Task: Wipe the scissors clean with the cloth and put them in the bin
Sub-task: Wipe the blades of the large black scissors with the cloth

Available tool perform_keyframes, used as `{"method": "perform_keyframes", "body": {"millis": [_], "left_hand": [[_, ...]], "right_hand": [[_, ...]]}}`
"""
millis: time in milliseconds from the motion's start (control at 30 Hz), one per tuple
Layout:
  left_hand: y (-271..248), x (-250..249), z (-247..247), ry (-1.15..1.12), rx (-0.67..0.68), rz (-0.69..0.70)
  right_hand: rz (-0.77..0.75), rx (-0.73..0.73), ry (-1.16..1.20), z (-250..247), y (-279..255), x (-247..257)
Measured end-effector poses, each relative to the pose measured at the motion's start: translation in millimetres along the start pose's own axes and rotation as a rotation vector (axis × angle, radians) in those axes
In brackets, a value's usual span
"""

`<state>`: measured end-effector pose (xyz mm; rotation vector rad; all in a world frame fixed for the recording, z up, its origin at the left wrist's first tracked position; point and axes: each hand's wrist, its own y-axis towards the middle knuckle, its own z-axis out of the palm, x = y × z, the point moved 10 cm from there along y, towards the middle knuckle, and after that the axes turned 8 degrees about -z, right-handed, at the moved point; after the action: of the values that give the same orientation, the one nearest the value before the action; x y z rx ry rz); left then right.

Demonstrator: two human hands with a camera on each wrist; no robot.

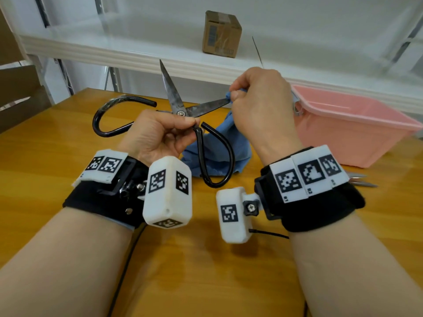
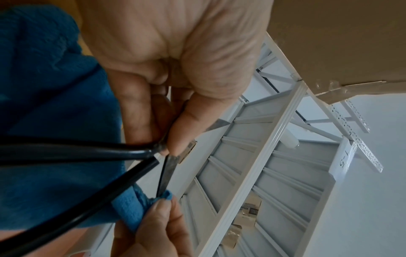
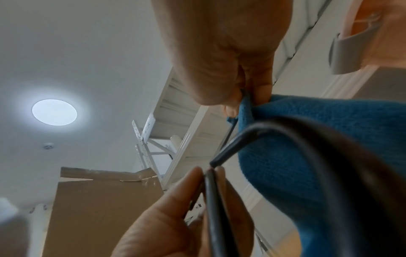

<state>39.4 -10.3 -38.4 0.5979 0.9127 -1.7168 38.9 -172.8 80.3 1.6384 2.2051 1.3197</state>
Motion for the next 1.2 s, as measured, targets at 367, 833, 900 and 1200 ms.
{"method": "perform_keyframes", "body": {"millis": [367,833,900,1200], "left_hand": [[0.6,2.9,-1.7,0.020,-0.023,-0.005],[3.0,-5.4,-4.2,-0.027,-0.008,0.020],[2.9,-6.7,-3.4,0.009,-0.025,0.047],[3.4,-6.8,9.1,0.113,0.042,0.092]], "right_hand": [[0.019,-0.007,0.009,-3.5,1.2,-8.8],[-0.084,-0.014,0.232,-29.4,11.5,9.7],[-0.111,0.051,0.235,-17.9,8.7,18.8],[-0.332,0.207,0.119,23.0,-9.3,47.9]]}}
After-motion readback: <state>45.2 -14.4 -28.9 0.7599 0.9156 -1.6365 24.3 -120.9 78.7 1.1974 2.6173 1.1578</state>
